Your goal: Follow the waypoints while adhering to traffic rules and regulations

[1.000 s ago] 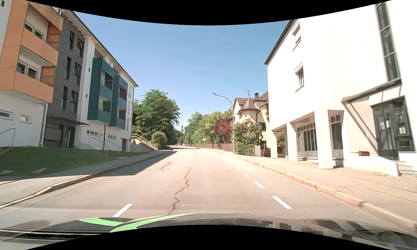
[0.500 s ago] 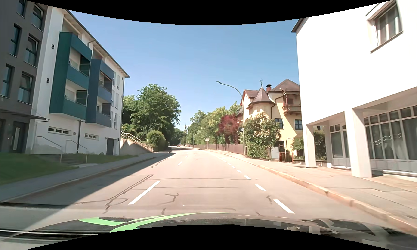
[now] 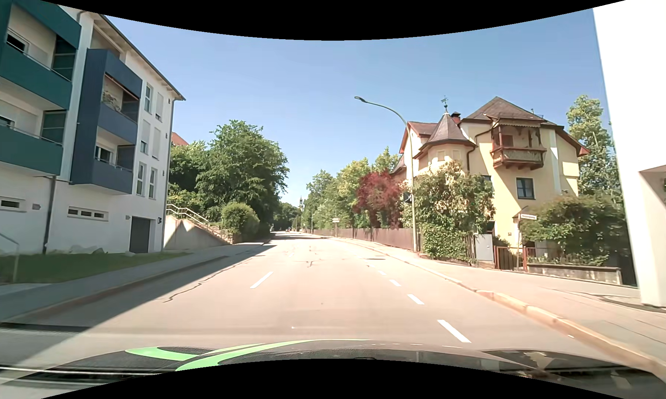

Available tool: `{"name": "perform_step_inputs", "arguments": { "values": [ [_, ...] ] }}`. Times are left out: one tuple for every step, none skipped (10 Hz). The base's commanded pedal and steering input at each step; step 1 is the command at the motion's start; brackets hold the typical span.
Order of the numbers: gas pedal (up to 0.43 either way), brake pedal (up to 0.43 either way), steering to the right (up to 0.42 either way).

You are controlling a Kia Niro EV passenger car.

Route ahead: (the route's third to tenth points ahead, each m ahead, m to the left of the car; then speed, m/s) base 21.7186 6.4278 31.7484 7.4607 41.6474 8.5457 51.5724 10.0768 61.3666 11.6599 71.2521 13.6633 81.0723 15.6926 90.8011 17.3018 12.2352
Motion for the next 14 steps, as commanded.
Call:
{"name": "perform_step_inputs", "arguments": {
  "values": [
    [0.220,0.000,-0.013],
    [0.220,0.000,-0.013],
    [0.220,0.000,-0.013],
    [0.220,0.000,-0.013],
    [0.220,0.000,-0.013],
    [0.220,0.000,-0.013],
    [0.220,0.000,-0.013],
    [0.220,0.000,-0.013],
    [0.220,0.000,-0.016],
    [0.220,0.000,-0.020],
    [0.220,0.000,-0.022],
    [0.220,0.000,-0.022],
    [0.220,0.000,-0.023],
    [0.220,0.000,-0.023]
  ]
}}
